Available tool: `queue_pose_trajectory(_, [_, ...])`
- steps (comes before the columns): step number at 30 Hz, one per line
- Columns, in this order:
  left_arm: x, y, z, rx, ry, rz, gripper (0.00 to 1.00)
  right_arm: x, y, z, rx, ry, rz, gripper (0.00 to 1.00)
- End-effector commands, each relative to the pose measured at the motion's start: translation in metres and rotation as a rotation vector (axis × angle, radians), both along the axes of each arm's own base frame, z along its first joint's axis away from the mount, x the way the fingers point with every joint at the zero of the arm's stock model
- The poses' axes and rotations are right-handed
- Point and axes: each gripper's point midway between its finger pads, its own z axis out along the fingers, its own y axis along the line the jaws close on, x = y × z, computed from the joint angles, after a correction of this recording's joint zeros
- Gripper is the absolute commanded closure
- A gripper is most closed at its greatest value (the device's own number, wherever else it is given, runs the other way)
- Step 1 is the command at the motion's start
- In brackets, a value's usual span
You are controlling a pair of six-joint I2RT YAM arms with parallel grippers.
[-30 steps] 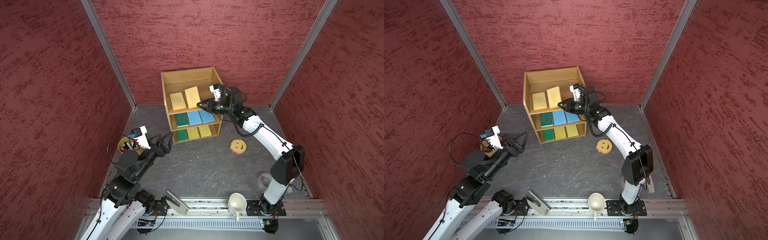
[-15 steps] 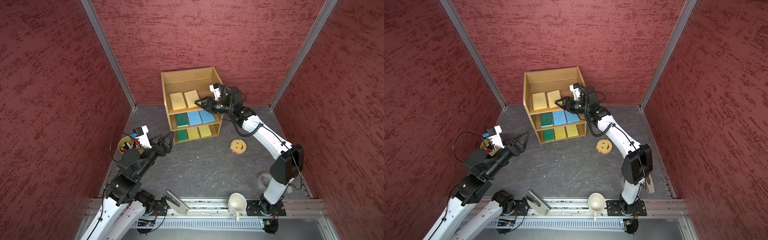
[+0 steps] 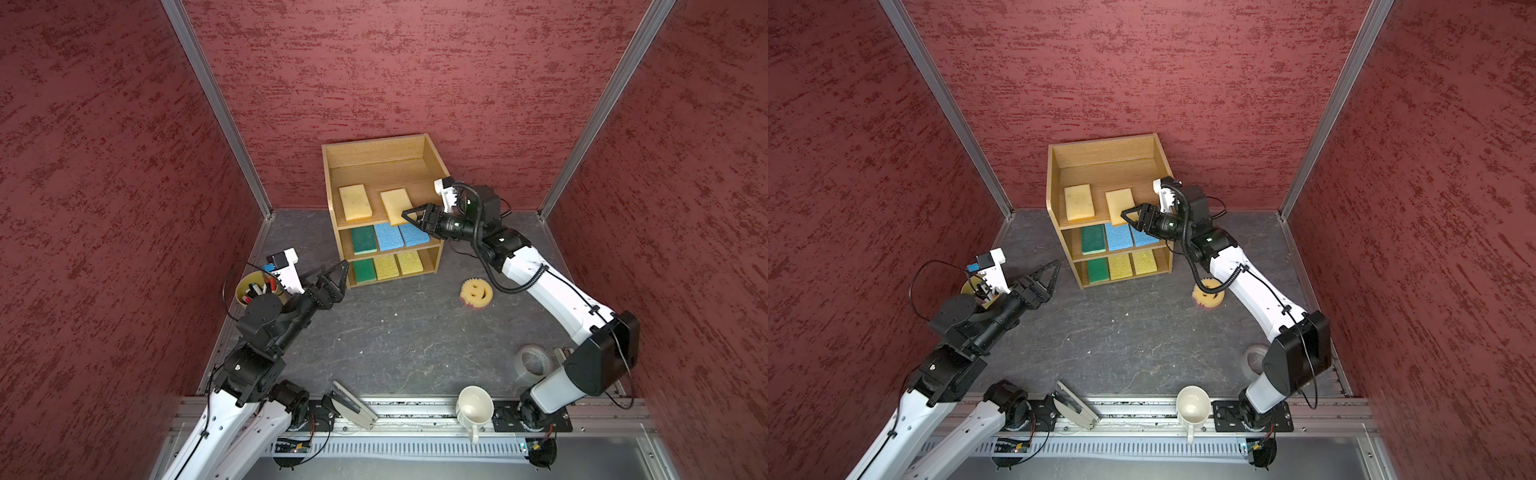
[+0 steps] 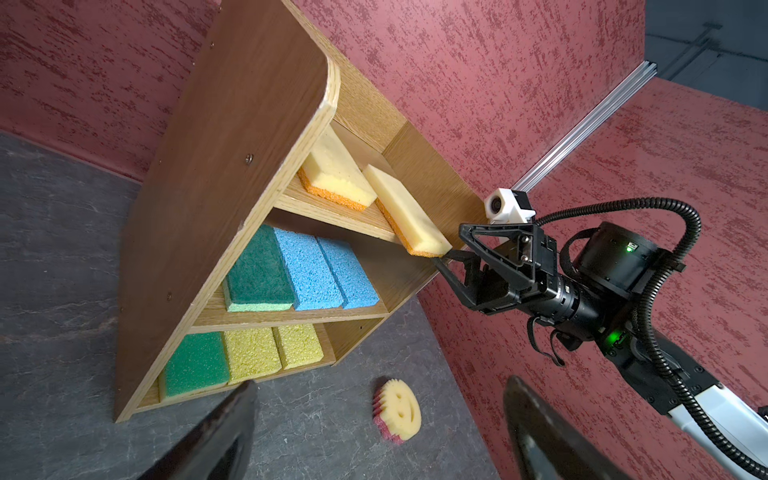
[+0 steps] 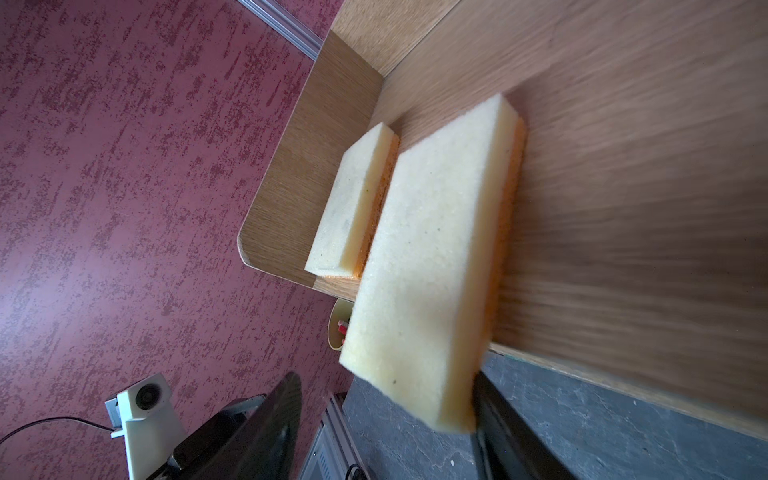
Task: Place and organize the cleaning sponges onto the shelf
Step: 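Press the yellow sponge against the shelf top with the right gripper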
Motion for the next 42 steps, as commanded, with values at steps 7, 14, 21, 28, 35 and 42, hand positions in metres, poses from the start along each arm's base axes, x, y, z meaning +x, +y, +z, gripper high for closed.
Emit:
queue_pose_trajectory(7, [0.001, -0.004, 0.000, -0.028, -0.002, -0.025, 0.08, 0.007, 0.023, 0.002, -0.009, -0.020, 0.035, 0.33])
queue_pose_trajectory(14, [0.002, -0.002, 0.003, -0.017, -0.003, -0.018, 0.08, -0.008, 0.010, -0.022, -0.062, 0.001, 0.017, 0.27])
queue_pose_trajectory(21, [0.003, -0.002, -0.001, -0.022, 0.005, -0.016, 0.08, -0.023, -0.006, -0.032, -0.096, 0.013, -0.015, 0.33])
queue_pose_trajectory(28, [0.001, 0.001, 0.002, -0.019, 0.002, -0.010, 0.08, -0.027, 0.009, -0.010, -0.012, -0.013, 0.057, 1.00])
queue_pose_trajectory(35, [0.000, 0.004, -0.003, -0.019, 0.012, 0.004, 0.08, -0.015, 0.017, -0.001, -0.024, -0.038, 0.057, 1.00])
queue_pose_trajectory(42, [0.003, 0.005, -0.005, -0.013, 0.020, 0.008, 0.08, 0.002, 0.029, -0.002, -0.034, -0.042, 0.070, 1.00])
